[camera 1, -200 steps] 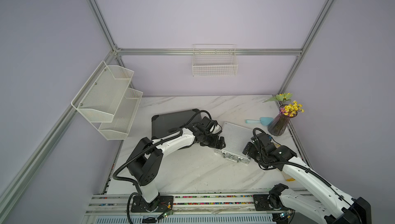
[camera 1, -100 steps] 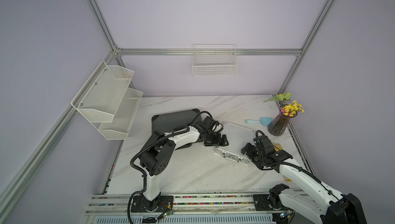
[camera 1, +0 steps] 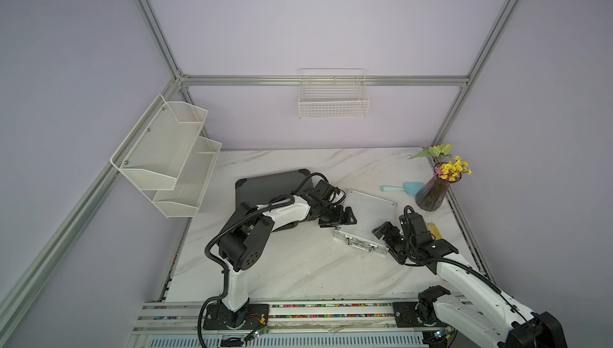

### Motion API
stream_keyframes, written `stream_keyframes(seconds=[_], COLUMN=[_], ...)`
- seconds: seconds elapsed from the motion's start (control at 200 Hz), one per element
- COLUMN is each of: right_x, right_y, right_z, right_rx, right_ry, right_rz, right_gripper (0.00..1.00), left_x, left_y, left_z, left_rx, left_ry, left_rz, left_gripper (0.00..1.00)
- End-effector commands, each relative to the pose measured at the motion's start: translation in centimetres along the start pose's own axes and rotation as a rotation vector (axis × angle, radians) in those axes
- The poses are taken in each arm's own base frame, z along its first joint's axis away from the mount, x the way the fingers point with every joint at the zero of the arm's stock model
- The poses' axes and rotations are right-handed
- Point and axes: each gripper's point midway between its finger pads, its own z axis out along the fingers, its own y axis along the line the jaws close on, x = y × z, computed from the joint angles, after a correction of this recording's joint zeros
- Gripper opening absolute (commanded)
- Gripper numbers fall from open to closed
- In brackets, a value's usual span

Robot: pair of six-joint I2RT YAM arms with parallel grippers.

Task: Open the poker set cases
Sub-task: Open the poker set case at the center of the board.

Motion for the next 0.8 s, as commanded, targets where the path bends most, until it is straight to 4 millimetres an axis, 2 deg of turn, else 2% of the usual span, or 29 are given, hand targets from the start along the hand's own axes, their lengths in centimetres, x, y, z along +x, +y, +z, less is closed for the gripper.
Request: stream_keyframes(seconds=[0.0,0.2,0.425,0.62,0.795], right_x=[-0.1,-0.1,-0.5,-1.9,-3.3], right_y=[1.8,2.7,4.1,6.0,8.5], right_z=[-0.6,-1.4,-3.2,-5.3,-7.2], right_rx=[-0.084,-0.138,-0.223,-0.304,-0.380], right_ry=[0.002,0.001,-0.030,-0.104,-0.165], right_rz=[0.038,0.055,0.086,0.099,0.086], right_gripper=[0.97,0.97,0.97,0.97,0.97], left_x=[-0.6,-0.6,-1.1,-2.0,-2.9], left_y=[-2.8,-3.5,-5.3,-7.4,-9.5], left_z=[-0.7,-1.3,-2.8,-4.8,-6.2], left_rx=[0.112,0.142,0.190,0.246,0.306], left_ry=[-0.017,-0.025,-0.052,-0.091,-0.111], left_rz=[0.026,0.021,0.030,0.046,0.063], left_gripper=[0.96,0.96,0.96,0.96,0.96])
